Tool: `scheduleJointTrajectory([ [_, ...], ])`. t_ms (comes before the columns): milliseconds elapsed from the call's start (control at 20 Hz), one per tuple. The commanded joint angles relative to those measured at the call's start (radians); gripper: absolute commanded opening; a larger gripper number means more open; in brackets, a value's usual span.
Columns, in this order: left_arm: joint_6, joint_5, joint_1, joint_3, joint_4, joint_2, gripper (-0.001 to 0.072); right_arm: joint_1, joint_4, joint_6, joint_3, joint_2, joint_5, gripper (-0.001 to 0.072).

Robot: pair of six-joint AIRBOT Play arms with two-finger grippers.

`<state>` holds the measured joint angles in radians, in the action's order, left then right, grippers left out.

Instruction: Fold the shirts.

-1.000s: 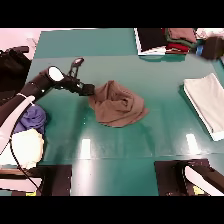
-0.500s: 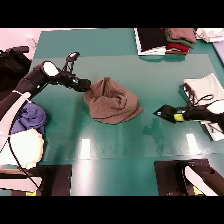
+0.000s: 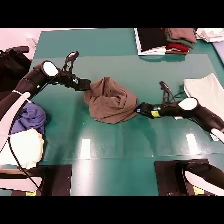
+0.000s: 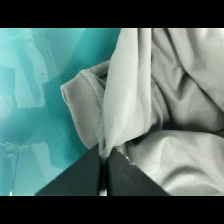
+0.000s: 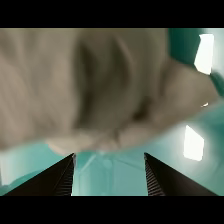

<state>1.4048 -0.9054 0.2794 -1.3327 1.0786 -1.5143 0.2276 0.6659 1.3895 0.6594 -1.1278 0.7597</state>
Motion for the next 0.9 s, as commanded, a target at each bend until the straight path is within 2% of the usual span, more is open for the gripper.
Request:
scheduleJointTrajectory([
  [0, 0.0, -0.006, -0.001, -0.001, 0.0, 0.0, 0.0028, 0.065, -0.011, -0.003, 0.123, -0.151, -0.045, 0.047],
  [50, 0.0, -0.006, -0.001, -0.001, 0.002, 0.0, 0.0028, 0.066, -0.012, -0.003, 0.152, -0.192, -0.039, 0.0431],
  [100, 0.0, -0.006, -0.001, -0.001, 0.007, 0.0, 0.0028, 0.066, -0.011, -0.003, 0.175, -0.227, -0.026, 0.0428],
  [150, 0.0, -0.009, -0.001, -0.001, 0.015, 0.0, 0.0028, 0.066, -0.01, -0.003, 0.195, -0.254, -0.022, 0.0324],
  [200, 0.0, -0.013, -0.001, -0.001, 0.026, 0.0, 0.0028, 0.066, -0.009, -0.009, 0.211, -0.272, -0.021, 0.0137],
  [250, 0.0, -0.017, -0.001, -0.001, 0.035, 0.0, 0.0028, 0.066, -0.01, -0.027, 0.225, -0.281, -0.021, 0.002],
  [350, 0.0, -0.016, -0.002, -0.003, 0.069, 0.024, 0.0028, 0.06, 0.026, -0.03, 0.256, -0.272, -0.012, 0.0018],
  [450, 0.002, -0.012, -0.004, -0.028, 0.147, 0.076, 0.0028, 0.037, 0.122, -0.029, 0.298, -0.23, 0.037, 0.0017],
  [650, 0.001, -0.028, -0.004, -0.166, 0.318, 0.246, 0.0028, -0.074, 0.32, -0.025, 0.458, -0.071, 0.228, 0.0017],
  [850, 0.0, -0.027, -0.004, -0.321, 0.345, 0.429, 0.0028, -0.2, 0.41, -0.024, 0.65, 0.097, 0.391, 0.0017],
])
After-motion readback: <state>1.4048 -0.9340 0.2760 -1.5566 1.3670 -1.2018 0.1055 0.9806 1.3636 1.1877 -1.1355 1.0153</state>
